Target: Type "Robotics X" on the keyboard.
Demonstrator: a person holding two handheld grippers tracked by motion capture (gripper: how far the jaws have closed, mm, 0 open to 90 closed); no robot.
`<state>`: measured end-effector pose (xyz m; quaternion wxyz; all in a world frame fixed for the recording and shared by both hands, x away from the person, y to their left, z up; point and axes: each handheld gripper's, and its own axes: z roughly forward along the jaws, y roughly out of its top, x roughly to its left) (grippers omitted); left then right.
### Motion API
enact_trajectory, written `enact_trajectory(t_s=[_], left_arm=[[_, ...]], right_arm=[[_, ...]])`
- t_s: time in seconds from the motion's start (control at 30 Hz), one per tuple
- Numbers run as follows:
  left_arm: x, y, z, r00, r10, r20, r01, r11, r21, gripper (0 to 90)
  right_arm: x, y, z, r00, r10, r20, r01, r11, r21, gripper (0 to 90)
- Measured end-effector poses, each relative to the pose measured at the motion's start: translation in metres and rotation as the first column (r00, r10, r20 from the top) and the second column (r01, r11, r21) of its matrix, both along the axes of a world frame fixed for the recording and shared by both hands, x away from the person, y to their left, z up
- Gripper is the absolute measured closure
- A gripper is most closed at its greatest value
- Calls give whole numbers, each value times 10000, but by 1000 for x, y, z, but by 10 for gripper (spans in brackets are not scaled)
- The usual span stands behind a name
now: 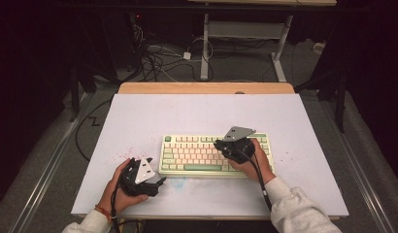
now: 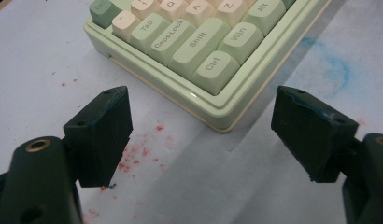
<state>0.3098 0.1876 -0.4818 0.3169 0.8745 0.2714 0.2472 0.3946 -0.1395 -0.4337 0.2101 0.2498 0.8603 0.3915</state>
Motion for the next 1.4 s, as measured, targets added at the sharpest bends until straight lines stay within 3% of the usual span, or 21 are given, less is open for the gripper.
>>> enact_trajectory(t_s=[0.27, 0.47, 0.73, 1.13, 1.4], left_arm=[[0, 0, 0, 10000, -22, -39, 23, 10000, 55, 194], [-1, 1, 0, 10000, -7, -28, 8, 10000, 60, 195], [-2, 2, 1, 10000, 42, -37, -41, 10000, 70, 195], [-3, 7, 7, 9999, 171, 0, -171, 9993, -332, 217], [-3, 9, 15, 9998, 193, -112, -202, 9963, -841, 243]], right_arm=[[-10, -8, 10, 9989, 14, 473, -39, 9985, 544, 686], [-17, -14, 17, 9959, 49, 907, -123, 9966, 815, 526], [-28, -24, 24, 9872, -471, 1522, 309, 9937, 1076, 315], [-51, -59, 28, 9714, -1105, 2100, 858, 9886, 1234, 242], [-65, -84, 22, 9675, -1362, 2130, 1086, 9847, 1361, 244]])
